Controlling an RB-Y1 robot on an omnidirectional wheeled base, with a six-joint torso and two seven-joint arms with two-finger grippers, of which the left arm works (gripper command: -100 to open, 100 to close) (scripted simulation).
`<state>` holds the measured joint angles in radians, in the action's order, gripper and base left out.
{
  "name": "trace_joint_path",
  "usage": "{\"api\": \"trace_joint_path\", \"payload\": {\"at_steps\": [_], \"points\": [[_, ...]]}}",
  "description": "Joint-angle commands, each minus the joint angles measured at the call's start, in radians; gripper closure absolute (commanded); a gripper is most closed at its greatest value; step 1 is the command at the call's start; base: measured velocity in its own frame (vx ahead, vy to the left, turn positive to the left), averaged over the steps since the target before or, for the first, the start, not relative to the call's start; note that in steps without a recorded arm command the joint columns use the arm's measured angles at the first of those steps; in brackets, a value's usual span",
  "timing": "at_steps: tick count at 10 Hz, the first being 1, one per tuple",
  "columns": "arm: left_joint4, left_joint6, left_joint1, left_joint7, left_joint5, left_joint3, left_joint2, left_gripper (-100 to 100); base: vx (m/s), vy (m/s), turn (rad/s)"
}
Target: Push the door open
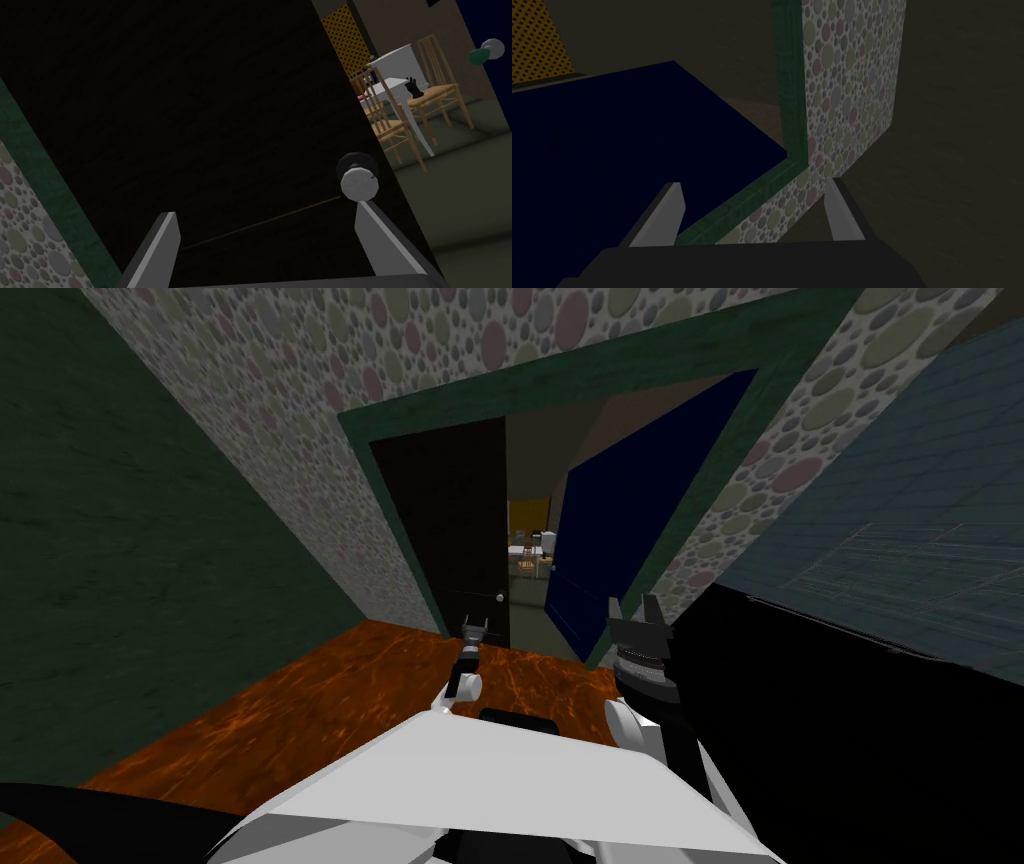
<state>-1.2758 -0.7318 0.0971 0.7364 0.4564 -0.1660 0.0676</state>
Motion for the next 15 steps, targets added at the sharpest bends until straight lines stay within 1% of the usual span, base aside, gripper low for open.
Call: {"api": "trace_joint_path", "payload": {"at_steps": [1,5,6,11,15], "points": [[0.046,-0.011,-0.014,0.032,0.014,-0.006,-0.005,-100,0.074,0.063,-0.133],[0.155,-0.041,-0.050,0.106,0.047,-0.021,-0.018,-100,0.076,0.069,-0.128],[0.155,-0.041,-0.050,0.106,0.047,-0.021,-0.018,-100,0.051,0.048,-0.055],[0.279,-0.075,-0.090,0.189,0.084,-0.039,-0.038,-100,0.058,0.063,-0.117],[0.364,-0.098,-0.118,0.246,0.110,-0.050,-0.056,-100,0.057,0.068,-0.110]]}}
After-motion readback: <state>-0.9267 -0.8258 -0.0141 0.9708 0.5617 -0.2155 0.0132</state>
